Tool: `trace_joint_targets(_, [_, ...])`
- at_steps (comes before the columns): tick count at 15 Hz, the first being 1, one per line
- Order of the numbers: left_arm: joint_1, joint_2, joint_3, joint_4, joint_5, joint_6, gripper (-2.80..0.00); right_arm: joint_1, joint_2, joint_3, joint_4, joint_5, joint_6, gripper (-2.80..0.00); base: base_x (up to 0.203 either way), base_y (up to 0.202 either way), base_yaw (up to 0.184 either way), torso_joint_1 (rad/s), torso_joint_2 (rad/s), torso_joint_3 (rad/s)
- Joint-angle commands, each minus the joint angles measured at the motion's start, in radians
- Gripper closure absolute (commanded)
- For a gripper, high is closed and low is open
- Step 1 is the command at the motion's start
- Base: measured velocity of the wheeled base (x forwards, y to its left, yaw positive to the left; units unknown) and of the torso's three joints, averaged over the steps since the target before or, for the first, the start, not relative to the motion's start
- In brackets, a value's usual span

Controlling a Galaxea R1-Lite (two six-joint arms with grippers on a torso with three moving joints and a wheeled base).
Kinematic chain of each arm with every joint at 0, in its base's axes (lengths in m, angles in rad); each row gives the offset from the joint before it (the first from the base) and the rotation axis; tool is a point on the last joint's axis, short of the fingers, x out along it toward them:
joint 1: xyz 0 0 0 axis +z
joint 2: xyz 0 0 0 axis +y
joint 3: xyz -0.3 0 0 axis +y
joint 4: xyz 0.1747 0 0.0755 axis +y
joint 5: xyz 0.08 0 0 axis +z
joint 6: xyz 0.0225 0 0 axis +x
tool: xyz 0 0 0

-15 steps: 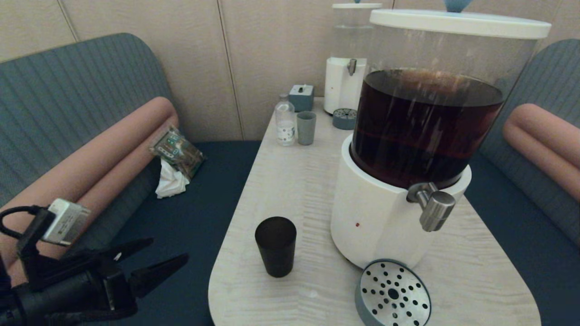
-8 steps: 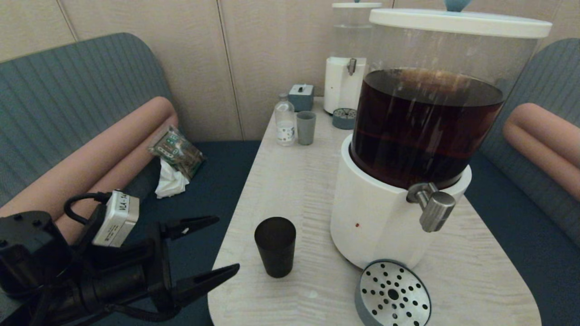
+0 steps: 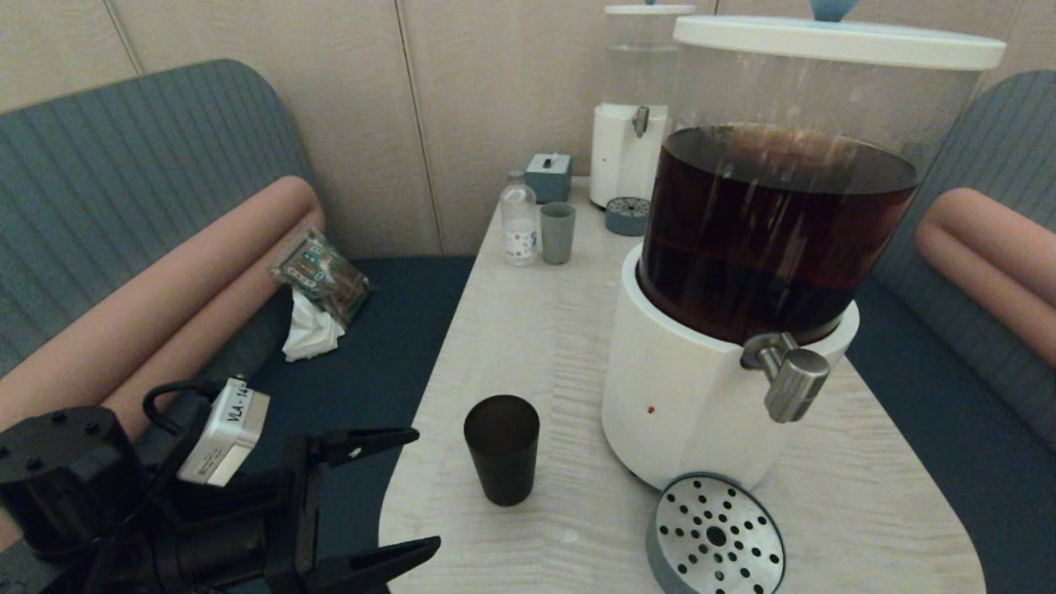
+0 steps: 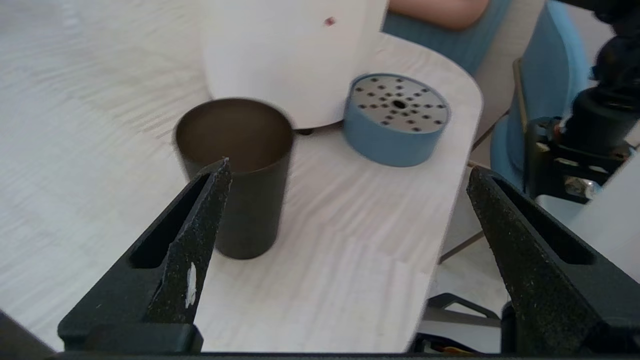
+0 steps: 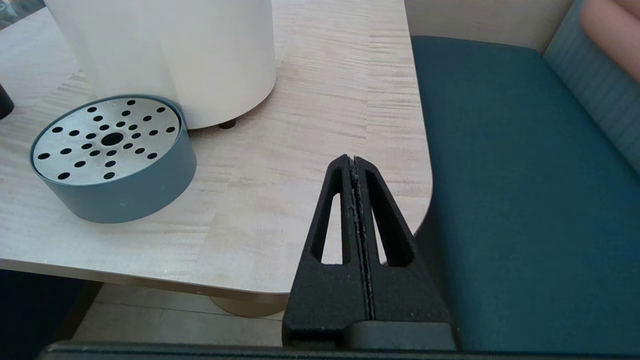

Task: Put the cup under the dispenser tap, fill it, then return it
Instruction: Pick up the cup

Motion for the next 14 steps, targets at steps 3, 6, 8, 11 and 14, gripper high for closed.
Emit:
trace_joint_targets(3, [0.020,0.108,-0.057,-0.010,-0.013,0.002,-2.80,0.000,-0.002,0.007,-0.001,0.000,0.000,0.00,0.000,0.000,0.000,0.000,0.00,0.000])
trace_joint_targets(6, [0.033,0.199,-0.106,-0.009,-0.013,0.007,-2.80,0.000,-0.002,0.006,-0.001,0.000,0.000,0.00,0.000,0.000,0.000,0.000,0.00,0.000])
trace_joint_targets(8, [0.033,0.241,-0.126,-0.007,-0.013,0.008,-2.80,0.000,-0.002,0.008,-0.001,0.000,0.000,0.00,0.000,0.000,0.000,0.000,0.00,0.000])
trace_joint_targets(11, [0.032,0.281,-0.157,-0.007,-0.014,0.009,-2.80,0.000,-0.002,0.006,-0.001,0.000,0.000,0.00,0.000,0.000,0.000,0.000,0.00,0.000])
trace_joint_targets(14, [0.032,0.324,-0.191,-0.006,-0.015,0.008,-2.80,0.000,-0.002,0.008,-0.001,0.000,0.000,0.00,0.000,0.000,0.000,0.000,0.00,0.000])
